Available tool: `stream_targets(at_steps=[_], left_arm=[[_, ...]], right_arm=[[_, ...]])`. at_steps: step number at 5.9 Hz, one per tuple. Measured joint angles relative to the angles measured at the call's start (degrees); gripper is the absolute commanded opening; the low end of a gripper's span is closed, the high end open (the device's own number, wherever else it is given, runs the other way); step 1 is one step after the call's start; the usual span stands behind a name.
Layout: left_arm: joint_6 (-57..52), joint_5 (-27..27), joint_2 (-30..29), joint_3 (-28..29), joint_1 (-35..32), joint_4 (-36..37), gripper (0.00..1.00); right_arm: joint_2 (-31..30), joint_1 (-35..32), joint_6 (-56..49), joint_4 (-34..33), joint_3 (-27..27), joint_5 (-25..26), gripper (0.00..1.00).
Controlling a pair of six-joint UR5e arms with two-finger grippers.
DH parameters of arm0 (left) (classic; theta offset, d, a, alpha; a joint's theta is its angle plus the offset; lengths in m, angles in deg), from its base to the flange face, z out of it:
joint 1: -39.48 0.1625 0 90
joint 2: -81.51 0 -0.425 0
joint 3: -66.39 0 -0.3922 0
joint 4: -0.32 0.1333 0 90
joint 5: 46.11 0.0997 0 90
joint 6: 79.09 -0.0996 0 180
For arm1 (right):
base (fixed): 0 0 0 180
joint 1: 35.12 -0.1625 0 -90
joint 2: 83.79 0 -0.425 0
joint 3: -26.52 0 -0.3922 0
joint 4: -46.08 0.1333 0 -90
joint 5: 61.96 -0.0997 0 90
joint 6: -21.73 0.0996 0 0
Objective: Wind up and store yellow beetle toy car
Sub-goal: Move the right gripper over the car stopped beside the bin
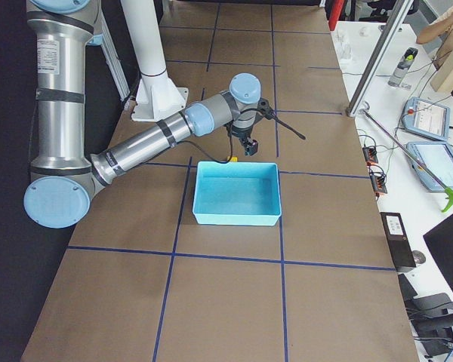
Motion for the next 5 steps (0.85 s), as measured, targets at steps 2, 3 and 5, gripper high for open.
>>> stream_targets(at_steps=[2,3,5], left_arm=[[1.4,-2.5,0.1,0.9,0.0,0.2,1.0],[4.0,-3.1,0.1,1.5,0.0,0.1,1.0],[8.5,-3.5,0.2,1.8,0.0,0.0,1.0]], right_arm=[[-0.6,6.1,-17.1,-0.6,0.3,6.2,1.0],[-0.2,9.4,-22.1,-1.2,-0.3,8.3,1.0],[7.1,17.5,-24.3,-7.2,-1.8,15.7,1.0]])
